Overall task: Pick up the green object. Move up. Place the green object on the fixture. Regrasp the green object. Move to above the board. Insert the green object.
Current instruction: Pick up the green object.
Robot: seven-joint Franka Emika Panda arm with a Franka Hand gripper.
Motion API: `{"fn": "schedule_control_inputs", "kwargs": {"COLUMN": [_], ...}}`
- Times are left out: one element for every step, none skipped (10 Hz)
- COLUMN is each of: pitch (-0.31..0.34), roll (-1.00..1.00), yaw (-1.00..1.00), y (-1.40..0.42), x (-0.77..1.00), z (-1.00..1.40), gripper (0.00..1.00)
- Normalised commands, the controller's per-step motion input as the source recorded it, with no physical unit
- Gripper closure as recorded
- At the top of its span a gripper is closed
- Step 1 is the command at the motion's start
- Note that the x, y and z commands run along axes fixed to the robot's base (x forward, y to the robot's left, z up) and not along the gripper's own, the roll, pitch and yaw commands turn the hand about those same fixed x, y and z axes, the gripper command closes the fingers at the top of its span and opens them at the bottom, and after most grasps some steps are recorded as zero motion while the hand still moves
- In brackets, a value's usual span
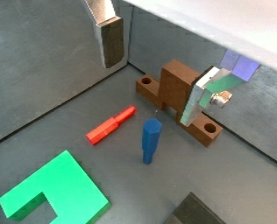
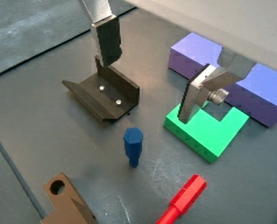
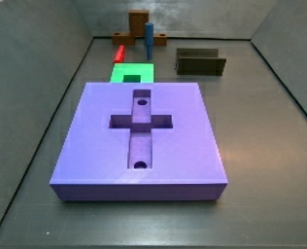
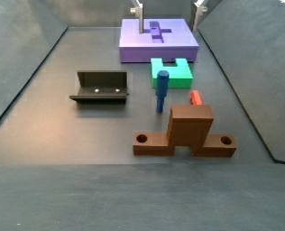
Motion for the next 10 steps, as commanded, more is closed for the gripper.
{"fn": "schedule_control_inputs", "kwargs": {"pitch": [0.000, 0.000, 0.000, -0.050, -0.067, -0.056, -0.061, -0.050, -0.096, -0.097], "roll": [0.01, 0.00, -0.05, 0.00, -0.12, -0.17, -0.16, -0.09, -0.08, -0.10], "yaw": [0.00, 0.00, 0.00, 0.00, -0.02, 0.00, 0.00, 0.00, 0.00, 0.00], "y": [0.00, -0.37, -0.78, -1.00, -0.84, -0.72, -0.72, -0.76, -0.54, -0.49], "x": [0.00, 0.02, 0.00, 0.01, 0.06, 0.14, 0.17, 0.21, 0.12, 0.11], "z": [-0.03, 0.00, -0.36, -0.63, -0.57, -0.64, -0.67, -0.83, -0.85, -0.81], "gripper": [0.00, 0.00, 0.00, 0.00, 0.00, 0.00, 0.00, 0.00, 0.00, 0.00]}}
